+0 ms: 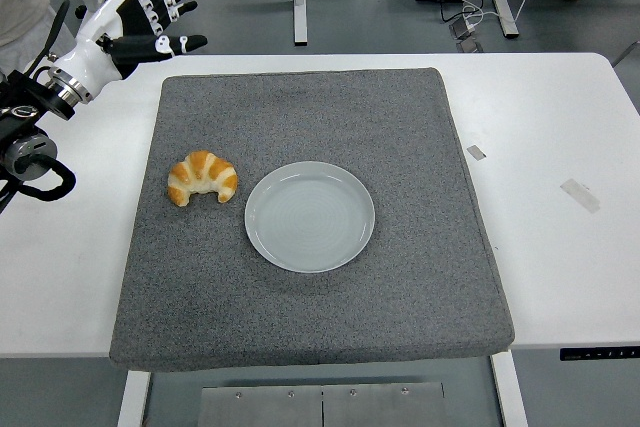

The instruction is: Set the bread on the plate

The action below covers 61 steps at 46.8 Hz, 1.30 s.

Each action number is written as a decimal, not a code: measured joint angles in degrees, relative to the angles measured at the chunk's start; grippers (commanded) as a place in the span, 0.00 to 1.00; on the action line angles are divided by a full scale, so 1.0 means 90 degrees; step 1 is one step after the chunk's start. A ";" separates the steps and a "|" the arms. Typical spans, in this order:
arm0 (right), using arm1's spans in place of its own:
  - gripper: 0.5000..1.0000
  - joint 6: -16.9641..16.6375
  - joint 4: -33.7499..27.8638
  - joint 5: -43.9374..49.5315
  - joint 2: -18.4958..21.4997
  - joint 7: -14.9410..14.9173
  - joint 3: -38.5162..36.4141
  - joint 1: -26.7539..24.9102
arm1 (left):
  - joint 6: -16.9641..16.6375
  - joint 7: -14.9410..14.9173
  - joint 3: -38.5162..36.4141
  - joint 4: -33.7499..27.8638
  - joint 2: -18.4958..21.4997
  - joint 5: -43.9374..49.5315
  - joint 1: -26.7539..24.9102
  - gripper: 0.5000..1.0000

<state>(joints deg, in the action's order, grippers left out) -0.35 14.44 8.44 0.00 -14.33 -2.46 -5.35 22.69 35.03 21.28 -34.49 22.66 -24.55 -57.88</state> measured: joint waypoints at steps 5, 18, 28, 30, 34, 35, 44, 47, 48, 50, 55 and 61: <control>1.00 0.0000 0.0001 0.0000 0.0000 0.0000 0.0000 -0.0001 | 0.0075 -0.0001 -0.0186 -0.0148 0.0214 -0.0321 -0.0055 0.96; 1.00 0.0000 0.0007 0.0000 0.0000 0.0001 0.0000 0.0008 | 0.0338 -0.0004 -0.0599 -0.0759 0.1006 -0.1742 -0.0484 0.96; 1.00 -0.0002 0.0007 0.0000 0.0000 0.0001 0.0000 0.0011 | 0.0361 -0.0004 -0.1184 -0.1037 0.1390 -0.2824 -0.0812 0.96; 1.00 -0.0002 0.0007 0.0000 0.0000 0.0001 0.0000 0.0010 | 0.0363 -0.0004 -0.1342 -0.1170 0.1469 -0.3067 -0.0877 0.96; 1.00 -0.0002 0.0016 0.0000 0.0000 0.0000 0.0000 0.0010 | 0.0356 -0.0004 -0.1554 -0.1309 0.1554 -0.3540 -0.0941 0.96; 1.00 -0.0002 0.0023 0.0000 0.0000 -0.0001 0.0000 0.0011 | 0.0354 -0.0004 -0.1590 -0.1318 0.1568 -0.3678 -0.0947 0.96; 1.00 -0.0001 0.0056 0.0000 0.0000 0.0000 0.0000 0.0010 | 0.0321 -0.0004 -0.1642 -0.1325 0.1585 -0.4454 -0.0953 0.96; 1.00 -0.0001 0.0056 0.0000 0.0000 0.0000 0.0000 0.0010 | 0.0297 -0.0004 -0.1642 -0.1325 0.1583 -0.4611 -0.0954 0.96; 1.00 -0.0001 0.0056 0.0000 0.0000 0.0000 0.0000 0.0010 | 0.0283 -0.0004 -0.1642 -0.1325 0.1580 -0.4662 -0.0955 0.96; 1.00 -0.0001 0.0056 0.0000 0.0000 0.0000 0.0000 0.0010 | 0.0215 -0.0004 -0.1640 -0.1324 0.1561 -0.4750 -0.0966 0.96; 1.00 -0.0001 0.0056 0.0000 0.0000 -0.0001 -0.0001 0.0009 | -0.0030 -0.0004 -0.1635 -0.1324 0.1520 -0.4899 -0.0966 0.95; 1.00 -0.0001 0.0056 0.0000 0.0000 -0.0001 -0.0009 0.0009 | -0.0125 -0.0004 -0.1641 -0.1324 0.1496 -0.5161 -0.0957 0.95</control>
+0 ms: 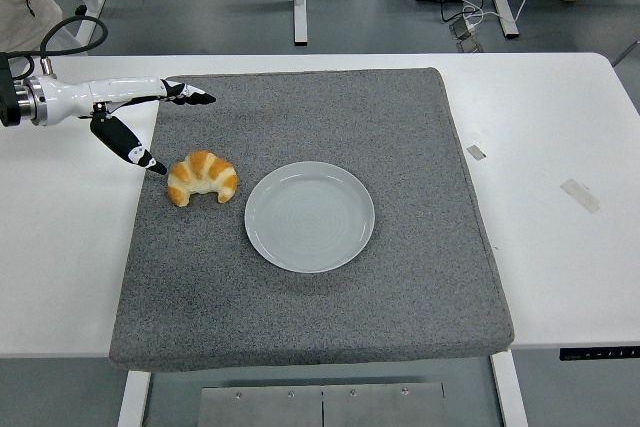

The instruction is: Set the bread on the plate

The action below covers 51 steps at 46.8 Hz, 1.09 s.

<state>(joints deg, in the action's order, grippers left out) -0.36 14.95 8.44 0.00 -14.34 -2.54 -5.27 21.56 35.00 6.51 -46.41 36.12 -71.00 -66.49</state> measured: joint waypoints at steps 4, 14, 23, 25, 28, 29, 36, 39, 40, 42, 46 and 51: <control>1.00 0.0000 0.0000 0.0000 0.0000 0.0000 -0.0002 0.0000 | -0.0117 0.0000 -0.0001 0.0001 -0.0099 -0.0273 0.0012 0.95; 1.00 0.0002 0.0000 0.0000 0.0000 0.0001 -0.0005 -0.0002 | -0.0736 0.0000 -0.0322 0.0008 -0.0456 -0.0495 0.0023 0.94; 1.00 0.0002 0.0000 0.0000 0.0000 0.0003 -0.0002 0.0000 | -0.1236 0.0001 -0.0851 0.0029 -0.0731 -0.0436 -0.0029 0.94; 1.00 0.0002 -0.0001 0.0000 0.0000 0.0002 -0.0002 0.0000 | -0.1273 0.0000 -0.0897 0.0051 -0.0746 -0.0433 -0.0018 0.94; 1.00 0.0002 0.0000 0.0000 0.0000 0.0002 -0.0002 -0.0001 | -0.1297 0.0000 -0.0917 0.0058 -0.0756 -0.0432 0.0004 0.94; 1.00 0.0002 0.0000 0.0000 0.0000 0.0002 -0.0002 -0.0004 | -0.1307 0.0000 -0.0925 0.0066 -0.0760 -0.0432 0.0016 0.94; 1.00 0.0003 -0.0004 0.0000 0.0000 0.0003 -0.0001 -0.0013 | -0.1393 0.0000 -0.1008 0.0129 -0.0839 -0.0433 0.0052 0.94; 1.00 0.0002 -0.0002 0.0000 0.0000 0.0002 -0.0001 -0.0010 | -0.1496 0.0000 -0.1136 0.0136 -0.0840 -0.0433 0.0054 0.93; 1.00 0.0002 -0.0002 0.0000 0.0000 0.0002 -0.0001 -0.0011 | -0.1535 0.0000 -0.1187 0.0139 -0.0839 -0.0433 0.0055 0.93; 1.00 0.0002 -0.0001 0.0000 0.0000 0.0002 -0.0001 -0.0010 | -0.1592 0.0000 -0.1256 0.0146 -0.0839 -0.0433 0.0056 0.92; 1.00 0.0001 -0.0001 0.0000 0.0000 0.0002 -0.0001 -0.0016 | -0.1675 0.0000 -0.1329 0.0173 -0.0840 -0.0428 0.0055 0.92; 1.00 0.0000 -0.0001 0.0000 0.0000 0.0002 0.0007 -0.0020 | -0.1745 0.0000 -0.1339 0.0214 -0.0840 -0.0423 0.0059 0.90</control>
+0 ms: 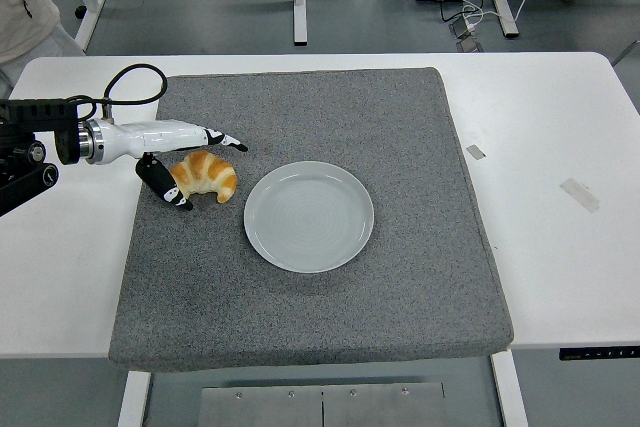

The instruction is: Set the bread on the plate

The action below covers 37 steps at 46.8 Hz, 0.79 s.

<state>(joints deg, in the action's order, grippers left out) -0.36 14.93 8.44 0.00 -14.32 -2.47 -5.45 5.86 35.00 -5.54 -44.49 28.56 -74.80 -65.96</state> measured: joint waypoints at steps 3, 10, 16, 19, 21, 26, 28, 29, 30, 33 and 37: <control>1.00 0.0000 0.0000 0.0000 0.0000 0.0000 0.0001 -0.0008 | -0.0038 0.0000 -0.0001 0.0005 0.0000 0.0001 0.0010 0.87; 1.00 0.0000 -0.0003 0.0000 0.0000 0.0000 0.0008 -0.0010 | -0.0125 0.0000 -0.0014 0.0011 0.0000 -0.0014 0.0039 0.76; 1.00 0.0000 -0.0008 0.0000 0.0000 -0.0002 0.0011 -0.0017 | -0.0205 0.0000 -0.0032 0.0013 -0.0007 -0.0070 0.0064 0.68; 1.00 0.0000 -0.0010 0.0000 0.0000 -0.0004 0.0011 -0.0020 | -0.0283 0.0000 -0.0130 0.0041 -0.0018 -0.0070 0.0087 0.60; 1.00 0.0000 -0.0010 0.0000 0.0000 -0.0004 0.0011 -0.0020 | -0.0383 0.0000 -0.0240 0.0084 -0.0050 -0.0069 0.0090 0.56; 1.00 0.0000 -0.0009 0.0000 0.0000 -0.0004 0.0011 -0.0020 | -0.0690 0.0003 -0.0504 0.0179 -0.0154 -0.0068 0.0090 0.46; 1.00 0.0000 -0.0010 0.0000 0.0000 -0.0004 0.0011 -0.0020 | -0.0763 0.0003 -0.0554 0.0207 -0.0176 -0.0066 0.0090 0.41; 1.00 0.0000 -0.0010 0.0000 0.0000 -0.0004 0.0011 -0.0020 | -0.0790 0.0003 -0.0570 0.0218 -0.0182 -0.0063 0.0089 0.37; 1.00 0.0000 -0.0010 0.0000 0.0000 -0.0003 0.0011 -0.0020 | -0.0813 0.0003 -0.0583 0.0230 -0.0190 -0.0063 0.0089 0.34; 1.00 0.0000 -0.0010 0.0000 0.0000 -0.0002 0.0011 -0.0020 | -0.0852 0.0003 -0.0600 0.0265 -0.0220 -0.0052 0.0088 0.21; 1.00 0.0000 -0.0009 0.0000 0.0000 -0.0001 0.0015 -0.0019 | -0.0874 0.0003 -0.0607 0.0390 -0.0319 -0.0042 0.0086 0.04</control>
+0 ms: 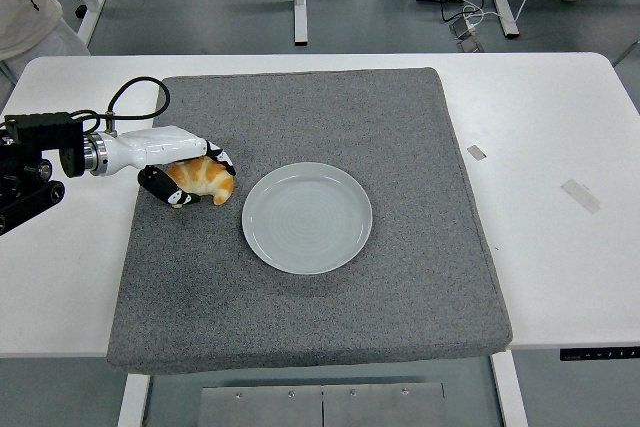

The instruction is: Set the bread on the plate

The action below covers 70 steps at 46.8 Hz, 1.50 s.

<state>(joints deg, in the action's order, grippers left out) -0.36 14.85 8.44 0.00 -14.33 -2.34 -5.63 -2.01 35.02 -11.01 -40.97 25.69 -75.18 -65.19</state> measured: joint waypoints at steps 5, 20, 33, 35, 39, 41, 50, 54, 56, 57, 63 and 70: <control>1.00 0.0000 -0.0001 0.0000 0.0000 0.0001 0.0001 0.0000 | 0.0000 0.0000 -0.0001 0.0190 -0.0118 0.0021 -0.0003 0.00; 1.00 0.0000 0.0000 0.0000 0.0000 0.0001 0.0006 0.0004 | -0.0002 -0.0008 0.0056 0.0555 -0.0291 0.0152 -0.0086 0.00; 1.00 0.0001 0.0000 0.0000 0.0000 0.0001 0.0006 0.0007 | -0.0002 -0.0003 0.0029 0.0629 -0.0422 0.0447 -0.0202 0.00; 1.00 0.0000 0.0000 0.0000 0.0000 0.0000 0.0006 0.0009 | -0.0002 -0.0003 0.0041 0.0629 -0.0422 0.0470 -0.0222 0.00; 1.00 0.0001 0.0000 0.0000 0.0000 0.0001 0.0006 0.0006 | -0.0002 -0.0002 0.0069 0.0629 -0.0423 0.0626 -0.0310 0.00; 1.00 0.0001 0.0001 0.0000 0.0000 0.0001 0.0006 0.0008 | 0.0002 -0.0002 0.0074 0.0629 -0.0429 0.0789 -0.0367 0.00; 1.00 0.0001 0.0007 0.0000 0.0000 0.0001 0.0005 0.0011 | 0.0083 -0.0001 0.0074 0.0619 -0.0621 0.1688 -0.0637 0.00; 1.00 0.0001 0.0007 0.0000 0.0000 0.0001 0.0004 0.0011 | 0.0162 -0.0002 0.0070 0.0574 -0.0680 0.2073 -0.0730 0.00; 1.00 0.0001 0.0007 0.0000 0.0000 0.0000 0.0004 0.0011 | 0.0262 -0.0002 0.0074 0.0543 -0.0686 0.2261 -0.0771 0.00; 1.00 0.0002 0.0007 0.0000 0.0000 0.0001 0.0004 0.0009 | 0.0328 -0.0002 0.0075 0.0534 -0.0692 0.2370 -0.0785 0.00; 1.00 0.0002 0.0007 0.0000 0.0000 0.0000 0.0000 0.0010 | 0.0496 -0.0002 0.0080 0.0519 -0.0764 0.2777 -0.0817 0.00; 1.00 0.0002 0.0005 0.0000 0.0000 0.0000 -0.0001 0.0010 | 0.0507 -0.0002 0.0064 0.0518 -0.0855 0.2808 -0.0888 0.00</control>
<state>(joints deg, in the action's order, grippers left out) -0.34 14.90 8.44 0.00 -14.33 -2.35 -5.53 2.56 35.01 -10.43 -36.31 17.99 -49.91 -73.18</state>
